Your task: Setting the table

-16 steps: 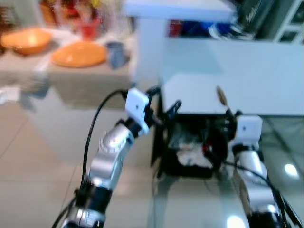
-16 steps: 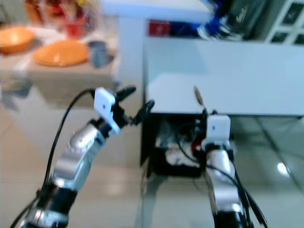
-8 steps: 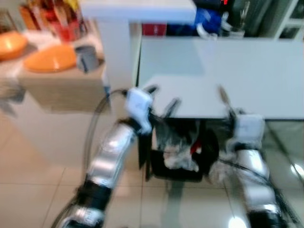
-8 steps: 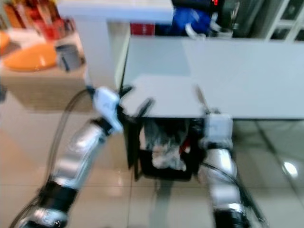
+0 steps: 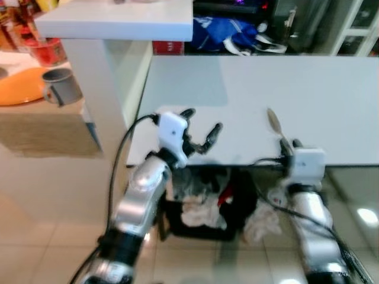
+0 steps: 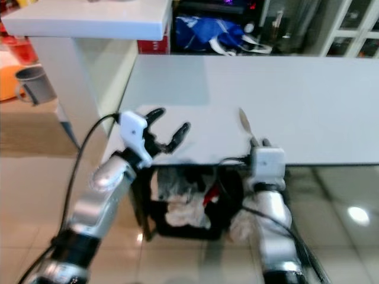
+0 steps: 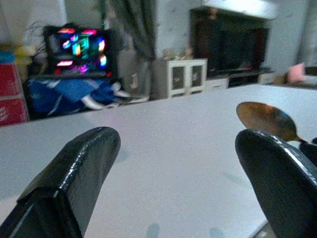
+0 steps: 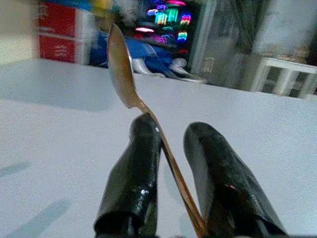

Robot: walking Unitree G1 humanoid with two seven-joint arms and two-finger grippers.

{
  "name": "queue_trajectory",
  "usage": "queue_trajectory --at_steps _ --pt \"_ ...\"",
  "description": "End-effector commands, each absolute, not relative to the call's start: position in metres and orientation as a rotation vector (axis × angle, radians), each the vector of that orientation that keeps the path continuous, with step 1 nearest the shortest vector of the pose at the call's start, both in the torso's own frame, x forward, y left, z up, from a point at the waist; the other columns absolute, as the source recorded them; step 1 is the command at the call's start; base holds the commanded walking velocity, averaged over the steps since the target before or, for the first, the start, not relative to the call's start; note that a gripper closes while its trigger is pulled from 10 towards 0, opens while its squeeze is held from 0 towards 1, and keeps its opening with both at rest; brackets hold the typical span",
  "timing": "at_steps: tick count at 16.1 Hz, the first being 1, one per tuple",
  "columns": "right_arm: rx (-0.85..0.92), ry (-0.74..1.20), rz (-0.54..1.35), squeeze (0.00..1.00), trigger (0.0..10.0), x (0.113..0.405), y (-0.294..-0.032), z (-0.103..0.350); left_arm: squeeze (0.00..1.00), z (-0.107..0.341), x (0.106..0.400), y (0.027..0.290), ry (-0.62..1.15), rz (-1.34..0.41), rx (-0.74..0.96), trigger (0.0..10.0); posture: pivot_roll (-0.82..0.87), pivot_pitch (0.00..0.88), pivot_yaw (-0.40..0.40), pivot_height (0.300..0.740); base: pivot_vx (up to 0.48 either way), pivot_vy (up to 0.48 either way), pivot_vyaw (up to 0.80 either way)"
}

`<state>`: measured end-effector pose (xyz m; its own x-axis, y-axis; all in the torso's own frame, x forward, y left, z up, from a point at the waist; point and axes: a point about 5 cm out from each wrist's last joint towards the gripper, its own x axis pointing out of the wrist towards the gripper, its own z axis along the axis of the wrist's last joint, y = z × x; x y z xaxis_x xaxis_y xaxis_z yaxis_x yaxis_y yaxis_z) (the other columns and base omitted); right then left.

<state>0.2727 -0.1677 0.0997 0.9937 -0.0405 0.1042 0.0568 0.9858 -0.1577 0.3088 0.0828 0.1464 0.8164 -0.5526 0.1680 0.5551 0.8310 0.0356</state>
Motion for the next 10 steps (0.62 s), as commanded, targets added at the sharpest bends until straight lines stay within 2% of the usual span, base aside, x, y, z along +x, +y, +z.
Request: queue_trajectory --at_steps 1,3,6,8,10 --pt "-0.174 -0.118 -0.083 0.0 0.0 0.273 -0.179 0.106 0.0 0.151 0.31 0.075 -0.187 -0.598 -0.016 10.0 0.03 0.0 0.0 0.74 0.364 -0.311 0.0" --pt "-0.173 -0.121 -0.086 0.0 0.0 0.272 -0.18 0.107 0.0 0.149 0.313 0.082 -0.181 -0.552 -0.005 10.0 0.02 0.0 0.01 0.74 0.36 -0.313 0.0" --pt "-0.172 -0.119 -0.089 0.0 0.0 0.261 -0.184 0.109 0.0 0.128 0.31 0.134 -0.049 -0.371 -0.026 10.0 0.02 0.0 0.024 0.74 0.358 -0.316 0.0" --pt "-0.183 -0.127 -0.09 0.0 0.0 0.253 -0.186 0.112 0.0 0.12 0.297 0.149 0.018 -0.323 -0.064 10.0 0.02 0.0 0.03 0.74 0.358 -0.315 0.0" --pt "-0.189 -0.137 -0.103 0.0 0.0 0.252 -0.189 0.114 0.0 0.123 0.292 0.14 -0.001 -0.351 -0.078 10.0 0.02 0.0 0.031 0.74 0.358 -0.315 0.0"
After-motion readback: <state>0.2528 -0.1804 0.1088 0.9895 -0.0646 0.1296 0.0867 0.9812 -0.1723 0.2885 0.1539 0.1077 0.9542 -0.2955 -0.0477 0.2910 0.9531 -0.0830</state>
